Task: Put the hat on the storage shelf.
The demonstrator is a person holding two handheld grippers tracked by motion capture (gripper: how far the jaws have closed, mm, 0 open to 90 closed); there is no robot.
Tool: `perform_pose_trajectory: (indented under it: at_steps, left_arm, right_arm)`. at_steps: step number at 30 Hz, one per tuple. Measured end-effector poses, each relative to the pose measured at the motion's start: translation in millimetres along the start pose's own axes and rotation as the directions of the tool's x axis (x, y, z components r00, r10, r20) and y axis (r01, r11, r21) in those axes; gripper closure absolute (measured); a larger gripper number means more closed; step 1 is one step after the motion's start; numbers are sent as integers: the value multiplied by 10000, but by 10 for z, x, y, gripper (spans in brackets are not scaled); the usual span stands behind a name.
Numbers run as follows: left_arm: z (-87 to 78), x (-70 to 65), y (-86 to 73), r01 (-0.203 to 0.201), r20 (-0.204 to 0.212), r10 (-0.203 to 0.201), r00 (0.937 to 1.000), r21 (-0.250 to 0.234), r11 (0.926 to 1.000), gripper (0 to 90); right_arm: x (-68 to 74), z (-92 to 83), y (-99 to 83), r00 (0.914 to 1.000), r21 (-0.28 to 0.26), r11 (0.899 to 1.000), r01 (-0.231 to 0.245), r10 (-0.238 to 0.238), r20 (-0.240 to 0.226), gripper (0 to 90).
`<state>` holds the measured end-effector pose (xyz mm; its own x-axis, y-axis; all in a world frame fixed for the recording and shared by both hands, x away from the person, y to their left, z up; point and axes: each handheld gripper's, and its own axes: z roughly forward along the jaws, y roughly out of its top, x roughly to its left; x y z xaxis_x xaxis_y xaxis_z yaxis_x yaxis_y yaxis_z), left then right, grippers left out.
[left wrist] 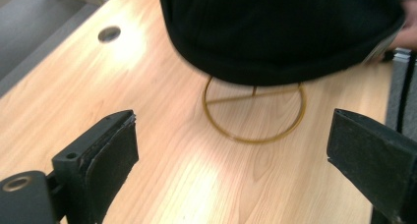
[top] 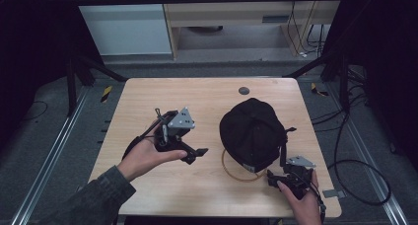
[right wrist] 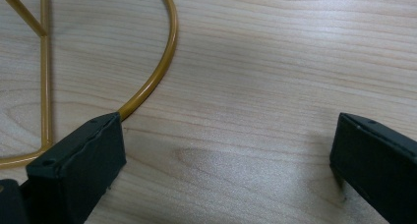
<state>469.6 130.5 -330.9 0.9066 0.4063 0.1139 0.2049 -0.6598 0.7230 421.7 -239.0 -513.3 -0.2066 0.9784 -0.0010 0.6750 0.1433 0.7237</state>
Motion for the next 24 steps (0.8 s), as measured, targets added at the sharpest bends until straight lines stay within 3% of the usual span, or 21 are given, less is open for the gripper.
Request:
perform_pose_trajectory:
  at_steps: [1, 2, 8, 15, 19, 20, 24]
  left_arm:
    - [0, 0, 0, 0, 0, 0, 10000, 0, 10000, 49]
    - [54, -3, -111, 103, 42, -103, 9999, 96, 9999, 49]
    - [199, 11, -433, 384, 130, -390, 9992, 430, 9983, 51]
    - [317, 47, -717, 445, -82, -440, 9990, 866, 9952, 51]
    - [374, 93, -904, 657, -232, -635, 9977, 1112, 9916, 51]
    - [400, 119, -1002, 915, -307, -884, 9956, 1214, 9884, 52]
    - [430, 157, -1142, 1200, -394, -1158, 9925, 1334, 9838, 52]
  right_arm:
    - [3, 1, 0, 10000, -1, 10000, -36, 36, -4, 4]
    - [2, 0, 0, 10000, -3, 10000, -32, 32, -2, 4]
    - [3, 1, 0, 10000, 0, 10000, -40, 40, -5, 4]
    - [1, 0, 0, 10000, -3, 10000, -21, 21, 0, 4]
    - [3, 1, 0, 10000, -1, 10000, -37, 37, -3, 4]
    - [1, 0, 0, 10000, -5, 10000, -16, 16, 4, 4]
    - [1, 0, 0, 10000, -6, 10000, -11, 11, 3, 4]
